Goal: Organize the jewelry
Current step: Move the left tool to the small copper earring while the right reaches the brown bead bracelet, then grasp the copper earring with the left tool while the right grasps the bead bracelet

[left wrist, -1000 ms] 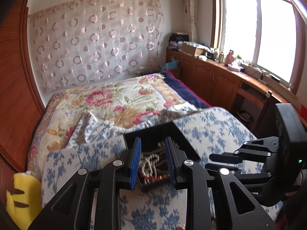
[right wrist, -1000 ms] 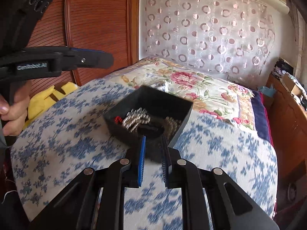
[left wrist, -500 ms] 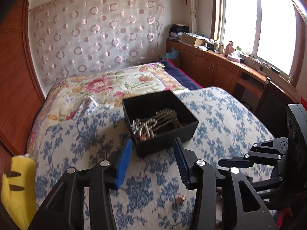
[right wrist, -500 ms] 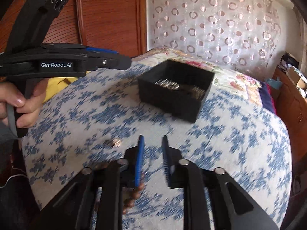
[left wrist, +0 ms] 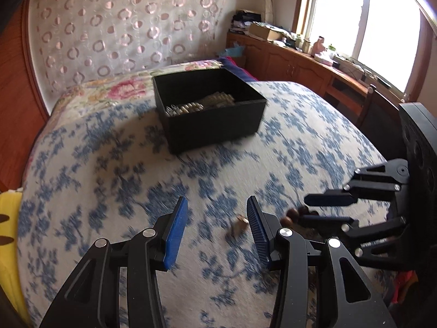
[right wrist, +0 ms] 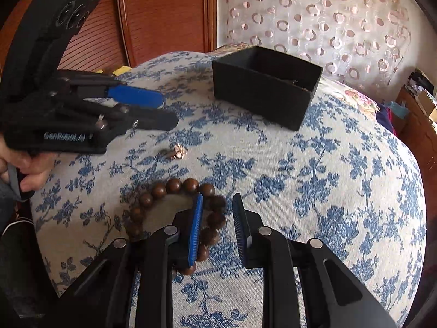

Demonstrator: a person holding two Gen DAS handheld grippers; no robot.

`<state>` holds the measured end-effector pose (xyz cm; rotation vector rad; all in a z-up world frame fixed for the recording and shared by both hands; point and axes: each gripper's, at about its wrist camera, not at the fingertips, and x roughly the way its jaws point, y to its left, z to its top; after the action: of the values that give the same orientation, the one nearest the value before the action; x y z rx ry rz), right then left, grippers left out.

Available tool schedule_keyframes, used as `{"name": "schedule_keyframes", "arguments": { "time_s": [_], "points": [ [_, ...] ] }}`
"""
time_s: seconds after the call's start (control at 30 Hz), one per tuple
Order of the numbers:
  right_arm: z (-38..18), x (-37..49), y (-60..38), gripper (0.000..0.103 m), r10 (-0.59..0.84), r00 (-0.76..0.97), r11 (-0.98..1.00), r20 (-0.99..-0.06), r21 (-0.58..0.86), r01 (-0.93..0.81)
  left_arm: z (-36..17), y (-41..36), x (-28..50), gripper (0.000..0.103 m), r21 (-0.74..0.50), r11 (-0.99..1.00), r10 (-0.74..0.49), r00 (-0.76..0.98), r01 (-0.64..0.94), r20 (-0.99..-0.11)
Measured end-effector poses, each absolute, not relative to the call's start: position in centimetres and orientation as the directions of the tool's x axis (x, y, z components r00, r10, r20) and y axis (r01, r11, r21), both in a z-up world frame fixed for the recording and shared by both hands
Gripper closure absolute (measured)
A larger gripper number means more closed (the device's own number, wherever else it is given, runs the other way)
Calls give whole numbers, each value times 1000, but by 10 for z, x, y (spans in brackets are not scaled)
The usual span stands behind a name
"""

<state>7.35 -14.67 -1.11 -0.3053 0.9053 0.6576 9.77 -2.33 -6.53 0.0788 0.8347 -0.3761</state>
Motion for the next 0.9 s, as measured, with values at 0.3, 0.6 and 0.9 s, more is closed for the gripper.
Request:
{"name": "schedule_keyframes", "arguments": {
  "time_s": [0.3,0.6,0.9],
  "points": [
    [-1,67,-164,88,420,475,773,-773,31,-634,-80,-35,93,61,-90,921,-309,572,378,-760],
    [15,71,-178,88,415,522,797,-745,21,-604,-87,-46,98,77,-88,913,-317,557,398,-768],
    [28,80,-178,88,420,550,799,-722,8,-601,-77,-47,100,90,-70,911,-314,572,407,-758]
  ]
}}
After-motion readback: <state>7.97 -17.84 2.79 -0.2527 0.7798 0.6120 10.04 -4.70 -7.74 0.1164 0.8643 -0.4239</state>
